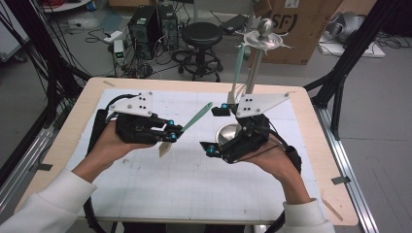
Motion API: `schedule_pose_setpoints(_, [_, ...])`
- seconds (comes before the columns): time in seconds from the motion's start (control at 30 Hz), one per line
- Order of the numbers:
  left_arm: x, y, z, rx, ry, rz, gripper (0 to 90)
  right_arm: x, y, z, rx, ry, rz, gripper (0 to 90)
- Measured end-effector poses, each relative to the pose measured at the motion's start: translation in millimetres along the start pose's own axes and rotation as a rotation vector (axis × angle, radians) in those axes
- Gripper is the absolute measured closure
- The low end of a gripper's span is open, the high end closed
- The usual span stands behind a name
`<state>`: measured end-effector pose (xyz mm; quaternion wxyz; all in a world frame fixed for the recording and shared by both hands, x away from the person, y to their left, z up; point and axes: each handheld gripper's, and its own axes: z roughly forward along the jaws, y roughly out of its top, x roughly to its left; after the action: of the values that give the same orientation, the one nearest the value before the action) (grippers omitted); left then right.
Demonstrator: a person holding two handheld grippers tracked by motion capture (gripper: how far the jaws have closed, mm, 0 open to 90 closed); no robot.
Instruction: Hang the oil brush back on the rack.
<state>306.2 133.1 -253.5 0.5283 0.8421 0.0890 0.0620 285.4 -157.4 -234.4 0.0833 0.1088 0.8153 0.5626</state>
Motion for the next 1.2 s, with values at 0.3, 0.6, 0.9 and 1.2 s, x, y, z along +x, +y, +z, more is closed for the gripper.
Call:
schedule_pose_setpoints(0.3, [1.1, -5.4, -1.6, -0.009, 0.011, -0.013, 81.7, -5.6, 3.5, 9.6, -0.006, 0.026, 0.026, 16.5])
schedule_pose_setpoints(0.6, [3.4, -11.4, -5.4, -0.007, 0.032, -0.019, 81.7, -8.9, 6.1, 23.4, -0.006, 0.009, 0.092, 26.6])
schedule_pose_setpoints(0.9, [3.3, -13.9, -5.5, -0.005, 0.064, -0.029, 81.7, -10.8, 8.6, 31.5, -0.012, -0.019, 0.104, 41.3])
schedule_pose_setpoints(1.2, [4.9, -15.5, -4.4, -0.03, 0.088, -0.047, 81.6, -13.3, 9.1, 34.0, -0.009, -0.057, 0.122, 45.2])
